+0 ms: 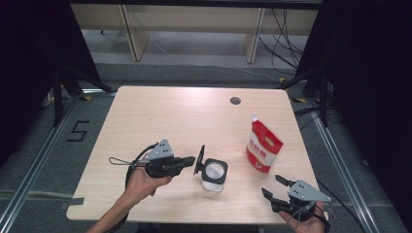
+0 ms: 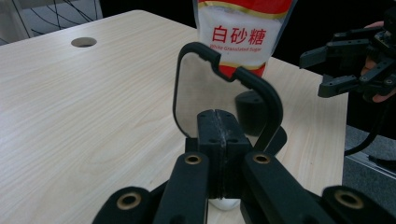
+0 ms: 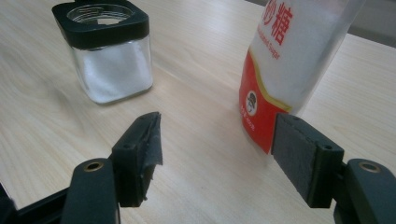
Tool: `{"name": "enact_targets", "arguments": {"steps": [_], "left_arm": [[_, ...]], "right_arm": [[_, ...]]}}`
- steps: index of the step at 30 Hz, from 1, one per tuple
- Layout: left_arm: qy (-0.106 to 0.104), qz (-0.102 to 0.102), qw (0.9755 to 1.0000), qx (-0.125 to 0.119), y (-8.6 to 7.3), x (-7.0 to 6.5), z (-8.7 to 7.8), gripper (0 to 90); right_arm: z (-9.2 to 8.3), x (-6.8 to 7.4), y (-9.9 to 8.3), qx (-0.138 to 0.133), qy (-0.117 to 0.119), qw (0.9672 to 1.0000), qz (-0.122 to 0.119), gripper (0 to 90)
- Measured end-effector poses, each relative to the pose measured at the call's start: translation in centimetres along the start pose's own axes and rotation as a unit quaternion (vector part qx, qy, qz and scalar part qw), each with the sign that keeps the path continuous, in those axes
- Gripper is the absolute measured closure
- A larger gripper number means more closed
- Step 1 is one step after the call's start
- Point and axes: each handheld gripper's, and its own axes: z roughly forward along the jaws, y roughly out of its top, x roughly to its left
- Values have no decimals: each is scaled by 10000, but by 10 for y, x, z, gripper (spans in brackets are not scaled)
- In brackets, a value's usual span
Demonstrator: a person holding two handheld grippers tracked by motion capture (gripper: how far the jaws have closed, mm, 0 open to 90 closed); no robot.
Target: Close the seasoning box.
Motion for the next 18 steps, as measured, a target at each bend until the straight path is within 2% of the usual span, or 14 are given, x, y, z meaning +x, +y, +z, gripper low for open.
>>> {"name": "enact_targets", "arguments": {"steps": [1, 2, 3, 5, 6, 7, 8, 12, 15, 16, 18], "left_arm": [[17, 35, 10000, 12, 1, -1, 1, 892], [-9, 69, 10000, 7, 2, -2, 2, 892], [-7, 70, 10000, 6, 3, -3, 3, 891], [39, 132, 9999, 35, 4, -4, 3, 892], [29, 126, 9999, 35, 4, -4, 4, 892], [3, 168, 9998, 44, 4, -3, 4, 891], [-5, 185, 9998, 44, 4, -3, 4, 891], [-5, 72, 10000, 44, 4, -5, 6, 891], [-41, 157, 9999, 57, 5, -7, 8, 890], [-77, 323, 9994, -8, 5, -5, 10, 890], [-67, 344, 9994, -10, 5, -7, 12, 890]], "right_arm": [[0, 2, 0, 10, -27, 9999, 113, 344], [0, 0, 0, -38, -23, 10000, 8, 345], [0, 2, 0, 9, -33, 9999, 154, 345], [0, 1, 0, 13, -21, 10000, 65, 345], [-1, 2, 0, 23, -17, 9999, 122, 346], [0, 0, 0, -18, -17, 10000, 16, 346], [0, 2, 0, -24, -53, 10000, 54, 346], [1, 0, 0, -34, -36, 10000, -49, 346], [1, 0, 1, -43, -34, 10000, -71, 347], [2, 1, 1, -63, -4, 10000, -34, 346], [2, 1, 1, -11, 10, 10000, -5, 347]]}}
